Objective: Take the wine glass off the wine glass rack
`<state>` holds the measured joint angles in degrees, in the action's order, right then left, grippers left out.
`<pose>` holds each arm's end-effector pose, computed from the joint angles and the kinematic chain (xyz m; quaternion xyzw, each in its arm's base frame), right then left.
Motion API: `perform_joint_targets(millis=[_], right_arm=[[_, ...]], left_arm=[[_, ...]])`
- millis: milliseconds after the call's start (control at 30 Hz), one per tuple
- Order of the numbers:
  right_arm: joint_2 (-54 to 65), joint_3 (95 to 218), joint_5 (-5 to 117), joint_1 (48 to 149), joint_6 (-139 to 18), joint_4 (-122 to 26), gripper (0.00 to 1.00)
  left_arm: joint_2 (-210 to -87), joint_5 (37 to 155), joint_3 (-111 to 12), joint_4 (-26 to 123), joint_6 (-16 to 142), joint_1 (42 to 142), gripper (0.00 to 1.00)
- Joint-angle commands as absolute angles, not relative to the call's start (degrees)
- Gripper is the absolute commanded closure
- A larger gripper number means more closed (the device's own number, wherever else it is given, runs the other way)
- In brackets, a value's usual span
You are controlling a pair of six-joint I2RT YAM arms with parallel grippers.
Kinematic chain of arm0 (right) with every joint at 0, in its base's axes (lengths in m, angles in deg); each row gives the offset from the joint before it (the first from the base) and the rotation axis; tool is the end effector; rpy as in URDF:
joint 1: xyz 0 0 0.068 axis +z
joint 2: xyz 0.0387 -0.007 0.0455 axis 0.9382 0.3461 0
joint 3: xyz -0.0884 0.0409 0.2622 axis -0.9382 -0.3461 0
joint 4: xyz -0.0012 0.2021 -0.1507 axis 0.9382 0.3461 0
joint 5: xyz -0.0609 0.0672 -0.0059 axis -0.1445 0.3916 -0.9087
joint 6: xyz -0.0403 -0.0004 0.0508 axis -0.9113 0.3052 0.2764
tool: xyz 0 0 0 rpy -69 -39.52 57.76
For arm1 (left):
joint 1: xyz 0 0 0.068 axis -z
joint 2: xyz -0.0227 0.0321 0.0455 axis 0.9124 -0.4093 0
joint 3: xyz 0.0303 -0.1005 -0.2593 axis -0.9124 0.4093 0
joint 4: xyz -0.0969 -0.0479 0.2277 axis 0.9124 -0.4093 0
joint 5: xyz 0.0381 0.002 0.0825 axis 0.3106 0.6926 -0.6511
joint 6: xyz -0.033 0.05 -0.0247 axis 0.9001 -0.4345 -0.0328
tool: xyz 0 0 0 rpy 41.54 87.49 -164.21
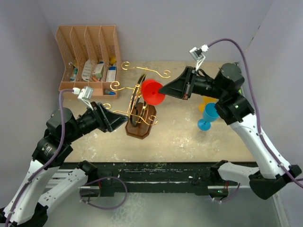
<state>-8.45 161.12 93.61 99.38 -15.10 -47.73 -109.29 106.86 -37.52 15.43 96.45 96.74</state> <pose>0.1861 0.1471 0.5005 -0.1792 0.6251 0.6540 0.3866 0.0879 -0.0722 0.4097 0.0171 0.7462 -0.5027 0.4361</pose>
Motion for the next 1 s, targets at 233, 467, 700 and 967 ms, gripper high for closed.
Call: perform_joint_targets(millis=[233,467,700,967], right_arm=[[-22.7,175.1,80.6,99.8,-49.6,-25.5,1.0],[-29.9,173.4,68.0,100.4,-61.7,-20.4,1.0],[-32.6,163.5,54.2,104.5,-68.0,-23.2,1.0],[-24.5,166.8,35.9,115.6,-74.8,-22.5,1.0]], left_arm=[[-110.2,113.3,-33.7,31.2,106.1,96.8,0.42],[-110.8,114.5,-34.1,33.4,108.8,96.8,0.42],[-111.9,114.5,-38.5,30.6,108.2,96.8,0.42],[-111.8,113.5,-40.0,26.9,107.3,96.8,0.42]])
